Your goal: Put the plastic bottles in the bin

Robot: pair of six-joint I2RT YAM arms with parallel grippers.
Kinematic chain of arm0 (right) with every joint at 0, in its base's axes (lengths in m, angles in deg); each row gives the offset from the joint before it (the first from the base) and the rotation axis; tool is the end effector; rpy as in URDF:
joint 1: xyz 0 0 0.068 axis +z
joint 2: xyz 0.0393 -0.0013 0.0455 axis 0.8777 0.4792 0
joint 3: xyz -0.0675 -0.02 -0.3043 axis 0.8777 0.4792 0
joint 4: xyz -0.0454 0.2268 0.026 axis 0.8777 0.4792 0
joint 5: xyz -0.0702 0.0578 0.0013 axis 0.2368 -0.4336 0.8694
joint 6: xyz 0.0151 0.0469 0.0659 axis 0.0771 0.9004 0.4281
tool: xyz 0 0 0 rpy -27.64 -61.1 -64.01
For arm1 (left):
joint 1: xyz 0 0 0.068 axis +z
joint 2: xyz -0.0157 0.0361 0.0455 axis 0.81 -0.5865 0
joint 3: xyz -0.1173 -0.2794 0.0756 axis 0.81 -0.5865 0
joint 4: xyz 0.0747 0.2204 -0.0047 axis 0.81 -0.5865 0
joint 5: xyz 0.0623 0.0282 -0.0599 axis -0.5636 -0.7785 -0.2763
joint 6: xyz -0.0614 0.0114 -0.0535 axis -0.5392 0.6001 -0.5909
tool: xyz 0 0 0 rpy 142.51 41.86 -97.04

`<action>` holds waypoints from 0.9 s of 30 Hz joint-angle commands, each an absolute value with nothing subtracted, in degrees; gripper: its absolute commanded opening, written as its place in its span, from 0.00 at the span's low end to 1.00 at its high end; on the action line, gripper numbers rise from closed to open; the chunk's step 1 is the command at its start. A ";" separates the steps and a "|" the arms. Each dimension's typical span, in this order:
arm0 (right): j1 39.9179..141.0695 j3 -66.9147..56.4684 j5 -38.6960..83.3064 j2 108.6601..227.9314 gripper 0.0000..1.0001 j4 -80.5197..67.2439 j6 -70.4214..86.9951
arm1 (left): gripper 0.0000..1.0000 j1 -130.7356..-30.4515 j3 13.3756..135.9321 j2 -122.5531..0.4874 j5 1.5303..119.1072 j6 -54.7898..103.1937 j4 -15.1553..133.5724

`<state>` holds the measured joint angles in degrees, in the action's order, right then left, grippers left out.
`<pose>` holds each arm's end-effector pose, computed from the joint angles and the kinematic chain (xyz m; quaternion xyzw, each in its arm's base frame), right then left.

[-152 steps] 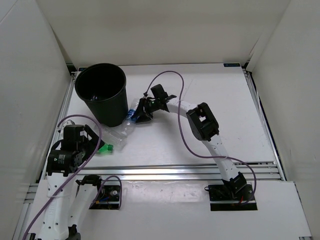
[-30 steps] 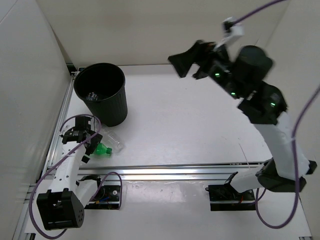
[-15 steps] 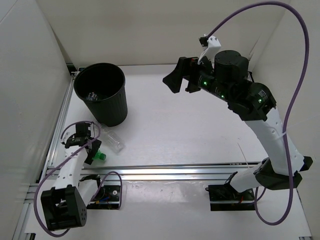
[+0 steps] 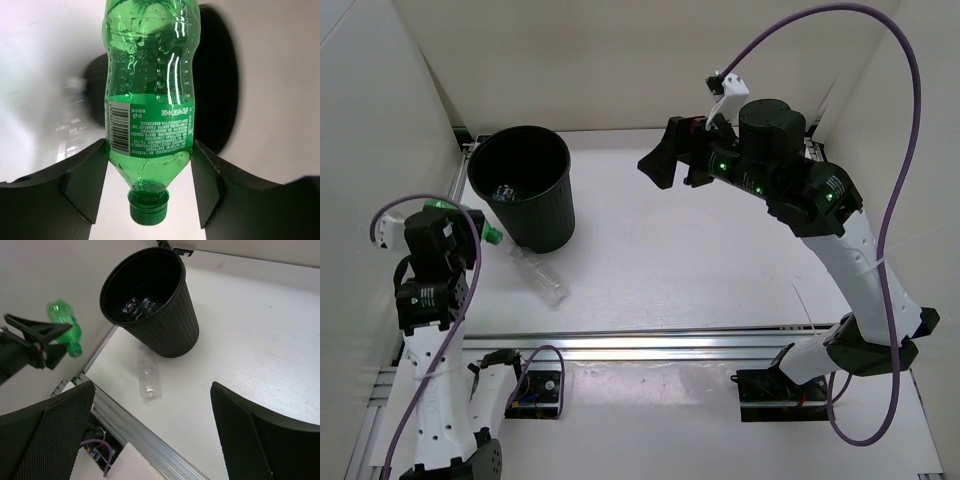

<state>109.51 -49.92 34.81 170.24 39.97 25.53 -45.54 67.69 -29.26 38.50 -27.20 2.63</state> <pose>0.1781 0.1896 0.5684 -0.1329 0.7537 0.3525 0.5386 0.0936 0.0309 0.3802 -0.5556 0.6747 -0.1249 0.4695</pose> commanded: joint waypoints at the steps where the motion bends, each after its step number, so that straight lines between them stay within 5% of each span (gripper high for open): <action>1: 109.71 -52.02 33.02 170.36 1.00 39.88 25.91 | 0.61 -45.22 71.47 -33.51 44.47 -27.32 11.37; 11: 109.71 -52.64 29.86 171.41 1.00 39.88 26.43 | 0.63 -52.68 96.75 -59.52 53.00 -19.95 19.05; 12: 109.71 -53.42 29.86 171.41 1.00 39.88 26.43 | 0.67 -53.21 98.36 -62.15 54.16 -19.42 19.05; 14: 109.71 -53.43 29.86 171.41 1.00 39.88 26.43 | 1.00 -53.74 100.30 -63.06 55.65 -18.36 18.00; 17: 109.71 -53.43 30.38 170.63 1.00 40.40 25.82 | 1.00 -53.74 100.92 -58.09 50.68 -20.72 12.57; 27: 109.71 -43.58 35.22 163.16 1.00 40.40 25.82 | 1.00 -52.69 55.52 -20.47 57.41 -24.64 14.48</action>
<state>109.51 -44.24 33.45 165.19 41.50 26.53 -52.79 67.69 -22.75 52.81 -21.21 16.70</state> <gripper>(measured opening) 0.996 0.998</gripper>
